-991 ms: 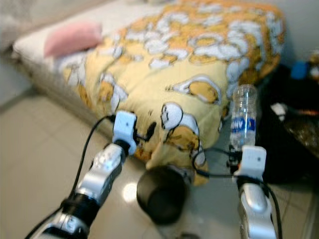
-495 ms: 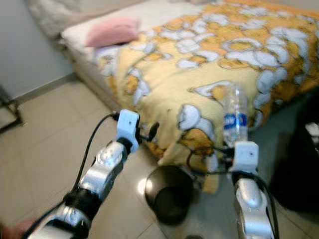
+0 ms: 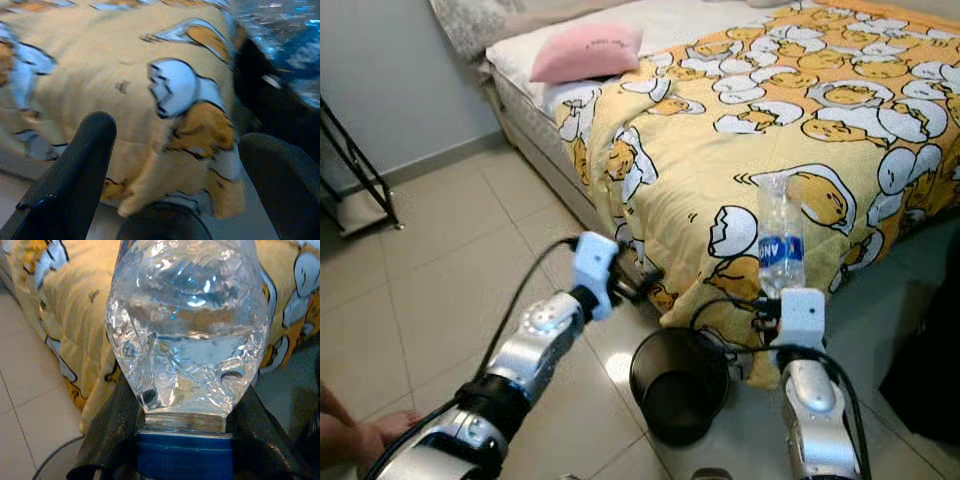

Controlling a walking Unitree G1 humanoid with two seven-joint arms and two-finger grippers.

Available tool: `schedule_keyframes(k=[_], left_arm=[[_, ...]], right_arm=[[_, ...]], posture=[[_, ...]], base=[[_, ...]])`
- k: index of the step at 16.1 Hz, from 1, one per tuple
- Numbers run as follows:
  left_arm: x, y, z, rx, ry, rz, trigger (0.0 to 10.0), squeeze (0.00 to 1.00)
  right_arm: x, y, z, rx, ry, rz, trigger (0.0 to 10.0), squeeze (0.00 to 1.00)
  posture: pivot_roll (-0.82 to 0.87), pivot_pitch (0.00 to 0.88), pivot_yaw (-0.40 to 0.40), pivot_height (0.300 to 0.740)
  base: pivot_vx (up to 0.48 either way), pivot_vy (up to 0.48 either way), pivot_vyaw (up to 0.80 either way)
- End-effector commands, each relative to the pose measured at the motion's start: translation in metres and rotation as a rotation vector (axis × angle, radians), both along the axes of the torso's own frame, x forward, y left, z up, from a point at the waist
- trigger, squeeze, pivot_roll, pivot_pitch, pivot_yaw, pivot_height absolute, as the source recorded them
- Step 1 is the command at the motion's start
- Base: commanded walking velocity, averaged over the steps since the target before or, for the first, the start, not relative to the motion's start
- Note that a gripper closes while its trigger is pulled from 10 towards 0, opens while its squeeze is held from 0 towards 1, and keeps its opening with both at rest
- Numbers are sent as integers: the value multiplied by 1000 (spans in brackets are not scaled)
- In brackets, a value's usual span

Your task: Clean up the room

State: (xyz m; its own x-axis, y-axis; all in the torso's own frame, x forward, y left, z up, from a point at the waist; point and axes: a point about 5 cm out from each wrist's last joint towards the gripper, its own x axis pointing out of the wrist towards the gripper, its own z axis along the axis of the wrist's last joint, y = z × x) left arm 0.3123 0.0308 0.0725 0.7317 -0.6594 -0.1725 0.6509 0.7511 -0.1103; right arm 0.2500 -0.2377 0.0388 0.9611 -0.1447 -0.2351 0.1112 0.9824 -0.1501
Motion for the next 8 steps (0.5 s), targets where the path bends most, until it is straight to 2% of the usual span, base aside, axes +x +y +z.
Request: schedule_keyframes(k=[1,3,6,7,8], left_arm=[[-3,-5,-4,35,38,-70,10000,0],[-15,-6,-25,86,132,-84,10000,0],[-22,3,-34,159,120,-35,10000,0],[-24,13,-37,227,100,0,10000,0],[-28,19,-40,245,121,7,10000,0]], right_arm=[[9,4,3,-11,-31,20,0,0],[20,7,-7,-2,11,23,0,0],[31,12,-13,-22,52,52,0,0],[35,11,-14,-32,70,58,0,0],[38,10,-16,-40,85,60,0,0]], posture=[[-270,0,148,730],[-264,0,159,730],[-240,0,165,730],[-213,0,160,730],[-199,0,157,730]], base=[[0,0,0],[0,0,0],[0,0,0],[0,0,0],[0,0,0]])
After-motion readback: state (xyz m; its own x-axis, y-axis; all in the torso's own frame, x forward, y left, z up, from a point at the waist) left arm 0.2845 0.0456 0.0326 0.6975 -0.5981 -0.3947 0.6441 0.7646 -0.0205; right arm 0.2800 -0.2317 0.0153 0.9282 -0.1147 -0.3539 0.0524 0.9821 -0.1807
